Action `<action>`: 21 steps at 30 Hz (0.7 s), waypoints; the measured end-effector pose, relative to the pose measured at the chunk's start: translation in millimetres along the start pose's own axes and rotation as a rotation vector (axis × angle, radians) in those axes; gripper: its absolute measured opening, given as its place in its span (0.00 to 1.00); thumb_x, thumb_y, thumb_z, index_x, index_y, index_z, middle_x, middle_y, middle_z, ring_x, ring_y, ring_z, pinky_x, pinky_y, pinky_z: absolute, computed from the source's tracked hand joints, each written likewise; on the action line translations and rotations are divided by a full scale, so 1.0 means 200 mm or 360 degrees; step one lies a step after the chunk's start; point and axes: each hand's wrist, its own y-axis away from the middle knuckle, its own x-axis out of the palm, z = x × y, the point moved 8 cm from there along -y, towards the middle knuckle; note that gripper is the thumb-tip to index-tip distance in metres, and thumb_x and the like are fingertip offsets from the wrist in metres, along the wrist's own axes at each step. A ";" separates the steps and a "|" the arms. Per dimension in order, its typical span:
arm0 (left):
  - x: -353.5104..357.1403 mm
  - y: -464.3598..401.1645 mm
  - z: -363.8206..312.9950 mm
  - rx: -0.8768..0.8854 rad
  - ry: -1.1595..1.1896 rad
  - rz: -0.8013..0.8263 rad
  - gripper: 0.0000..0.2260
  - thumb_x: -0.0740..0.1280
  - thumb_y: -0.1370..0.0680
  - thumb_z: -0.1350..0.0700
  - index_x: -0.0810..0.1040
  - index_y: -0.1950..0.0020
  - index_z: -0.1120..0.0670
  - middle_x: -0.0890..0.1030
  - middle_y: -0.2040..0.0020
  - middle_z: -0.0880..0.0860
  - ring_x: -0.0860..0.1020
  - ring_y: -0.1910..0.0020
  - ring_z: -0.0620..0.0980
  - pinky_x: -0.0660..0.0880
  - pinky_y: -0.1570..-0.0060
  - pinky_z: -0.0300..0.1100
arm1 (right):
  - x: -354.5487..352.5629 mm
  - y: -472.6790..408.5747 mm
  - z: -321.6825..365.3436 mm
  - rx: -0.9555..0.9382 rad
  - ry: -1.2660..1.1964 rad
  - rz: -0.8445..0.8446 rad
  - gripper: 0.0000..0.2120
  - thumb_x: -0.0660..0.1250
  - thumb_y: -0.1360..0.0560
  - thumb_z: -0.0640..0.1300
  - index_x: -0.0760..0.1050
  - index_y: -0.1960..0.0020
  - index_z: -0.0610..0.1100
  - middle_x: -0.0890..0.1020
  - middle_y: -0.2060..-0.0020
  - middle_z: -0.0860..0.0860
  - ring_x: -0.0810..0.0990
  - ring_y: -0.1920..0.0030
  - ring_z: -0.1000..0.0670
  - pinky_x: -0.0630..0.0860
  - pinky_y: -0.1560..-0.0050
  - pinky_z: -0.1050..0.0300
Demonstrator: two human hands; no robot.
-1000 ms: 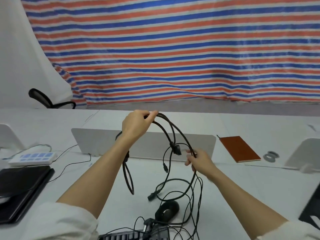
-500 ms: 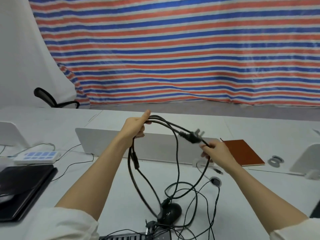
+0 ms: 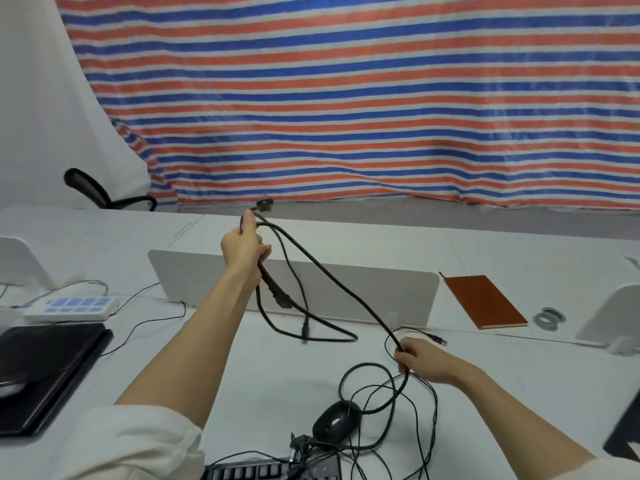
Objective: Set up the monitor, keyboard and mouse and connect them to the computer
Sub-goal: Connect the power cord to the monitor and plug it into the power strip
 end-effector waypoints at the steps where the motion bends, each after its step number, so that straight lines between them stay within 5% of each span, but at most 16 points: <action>1: -0.02 -0.01 -0.01 0.0039 -0.0048 -0.0006 0.14 0.59 0.19 0.48 0.70 0.60 0.55 0.63 0.71 0.50 0.62 0.77 0.45 0.70 0.71 0.38 | 0.01 0.00 -0.05 0.0056 -0.0077 -0.0089 0.09 0.56 0.21 0.46 0.69 0.59 0.49 0.81 0.64 0.54 0.78 0.59 0.51 0.71 0.54 0.58; 5: -0.04 -0.02 0.02 0.0089 -0.0405 0.0234 0.10 0.58 0.19 0.51 0.68 0.57 0.54 0.66 0.69 0.50 0.64 0.73 0.46 0.73 0.68 0.39 | -0.13 0.03 0.00 0.0031 -0.0595 -0.0678 0.10 0.54 0.19 0.41 0.74 0.51 0.44 0.74 0.69 0.48 0.76 0.68 0.50 0.76 0.56 0.51; 8: -0.01 0.01 0.07 0.0091 -0.0739 0.0505 0.09 0.58 0.18 0.55 0.65 0.58 0.54 0.67 0.68 0.52 0.65 0.74 0.48 0.70 0.71 0.41 | -0.31 0.08 0.25 -0.0210 -0.0651 -0.0888 0.14 0.52 0.18 0.41 0.73 0.38 0.43 0.73 0.65 0.52 0.73 0.66 0.52 0.73 0.63 0.59; 10: 0.01 0.06 0.09 0.0085 -0.0888 0.0664 0.10 0.58 0.18 0.55 0.65 0.59 0.55 0.68 0.68 0.53 0.65 0.75 0.48 0.66 0.75 0.39 | -0.37 0.08 0.45 -0.0380 -0.0482 -0.0873 0.17 0.51 0.18 0.40 0.69 0.32 0.46 0.79 0.55 0.49 0.74 0.58 0.51 0.69 0.58 0.59; 13: 0.03 0.13 0.14 -0.0049 -0.0896 0.0844 0.10 0.60 0.19 0.52 0.70 0.56 0.56 0.75 0.66 0.53 0.64 0.76 0.44 0.63 0.78 0.35 | -0.33 0.04 0.70 -0.0525 -0.0299 -0.0643 0.21 0.49 0.19 0.38 0.60 0.27 0.48 0.73 0.43 0.50 0.72 0.45 0.48 0.65 0.49 0.60; 18: 0.05 0.23 0.26 -0.0378 -0.0464 0.0894 0.10 0.64 0.21 0.49 0.75 0.50 0.55 0.83 0.52 0.52 0.63 0.72 0.44 0.60 0.77 0.32 | -0.18 0.04 0.88 -0.0708 -0.0103 -0.0428 0.05 0.56 0.21 0.39 0.62 0.47 0.45 0.75 0.60 0.53 0.72 0.59 0.48 0.69 0.56 0.53; 21: 0.10 0.26 0.30 -0.0422 -0.0220 0.0958 0.08 0.67 0.23 0.54 0.75 0.50 0.57 0.82 0.48 0.53 0.67 0.73 0.41 0.61 0.77 0.32 | -0.12 0.04 0.89 -0.0666 -0.0157 -0.0324 0.05 0.60 0.22 0.40 0.63 0.51 0.44 0.79 0.65 0.52 0.72 0.67 0.56 0.69 0.62 0.58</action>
